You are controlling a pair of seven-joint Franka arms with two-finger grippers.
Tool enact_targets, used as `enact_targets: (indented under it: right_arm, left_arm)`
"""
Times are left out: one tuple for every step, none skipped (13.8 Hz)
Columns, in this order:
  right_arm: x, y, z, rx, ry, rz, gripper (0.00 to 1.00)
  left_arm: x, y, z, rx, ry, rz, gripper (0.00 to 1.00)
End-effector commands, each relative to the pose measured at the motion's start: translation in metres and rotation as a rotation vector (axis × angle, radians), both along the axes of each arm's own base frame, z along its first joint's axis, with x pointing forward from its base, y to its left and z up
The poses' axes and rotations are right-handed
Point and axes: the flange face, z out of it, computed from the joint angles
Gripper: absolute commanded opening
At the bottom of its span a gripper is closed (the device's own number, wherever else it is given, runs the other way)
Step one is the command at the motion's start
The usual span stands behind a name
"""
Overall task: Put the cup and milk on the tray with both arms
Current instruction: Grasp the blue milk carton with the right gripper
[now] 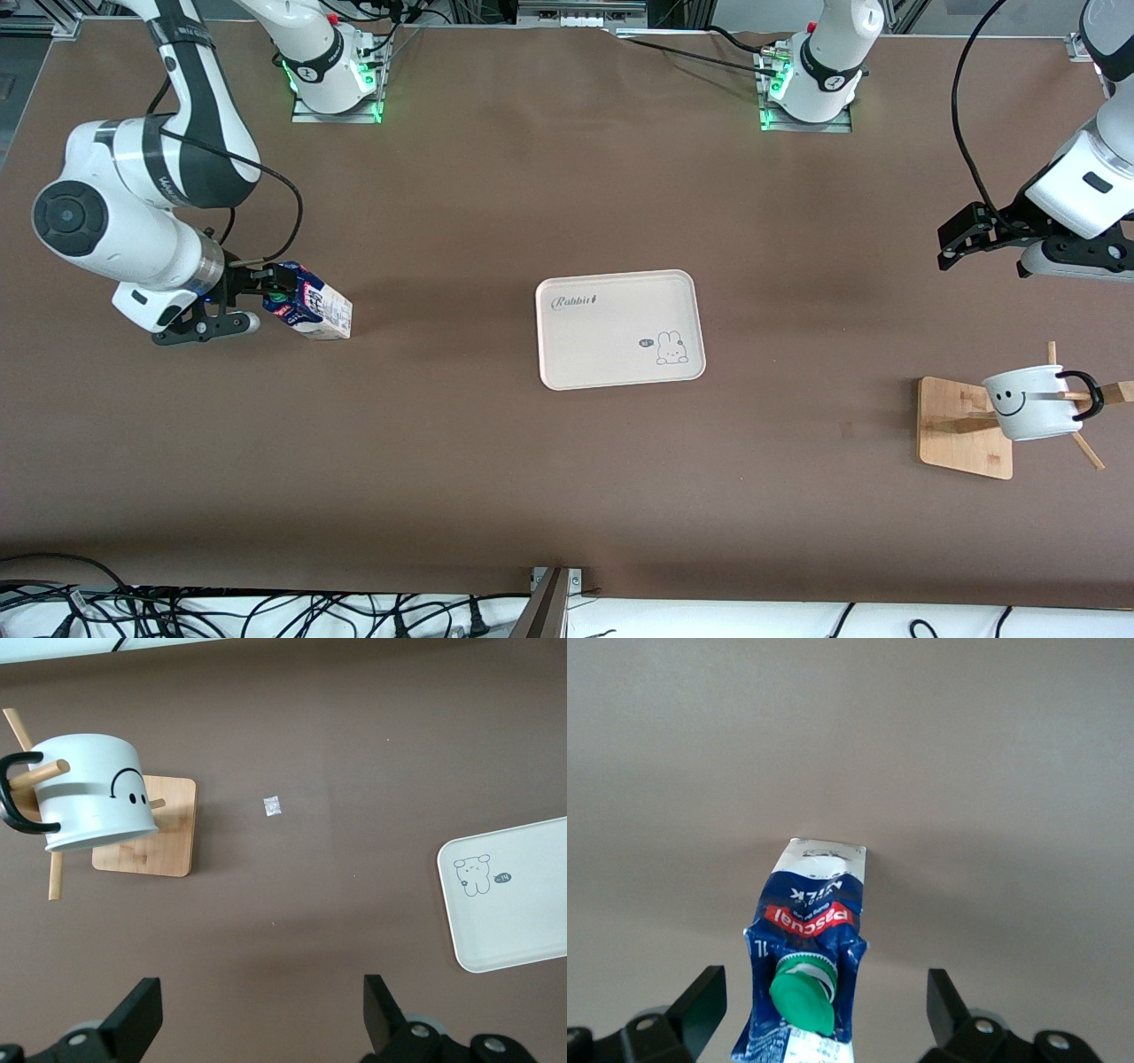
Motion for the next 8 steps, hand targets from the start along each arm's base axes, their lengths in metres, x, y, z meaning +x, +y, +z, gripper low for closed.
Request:
enact_targets:
  right_arm:
    - [-0.012,0.010,-0.001,0.013,-0.014,-0.020,1.00]
    - [-0.016,0.010,-0.006,0.012,-0.015,-0.021,1.00]
    - [-0.020,0.010,-0.011,0.014,-0.016,-0.020,1.00]
    - [-0.022,0.010,-0.013,0.013,-0.013,-0.020,0.98]
    - [-0.023,0.010,-0.014,0.012,-0.007,-0.020,0.96]
    - [-0.023,0.010,-0.015,0.012,-0.004,-0.020,0.91]
    - [-0.023,0.010,-0.015,0.011,-0.002,-0.019,0.86]
    - [-0.023,0.010,-0.014,0.012,-0.002,-0.020,0.78]
  left_arm:
    - [0.004,0.000,0.006,-0.023,0.006,-0.006,1.00]
    - [0.004,0.000,0.006,-0.023,0.006,-0.006,1.00]
    - [0.004,-0.001,0.006,-0.023,0.006,-0.008,1.00]
    - [0.004,-0.002,0.006,-0.023,0.006,-0.009,1.00]
    - [0.004,-0.003,0.006,-0.023,0.006,-0.011,1.00]
    - [0.004,-0.003,0.006,-0.022,0.006,-0.013,1.00]
    - [0.004,-0.002,0.006,-0.017,0.006,-0.012,1.00]
    - [0.004,-0.003,0.006,-0.016,0.006,-0.015,1.00]
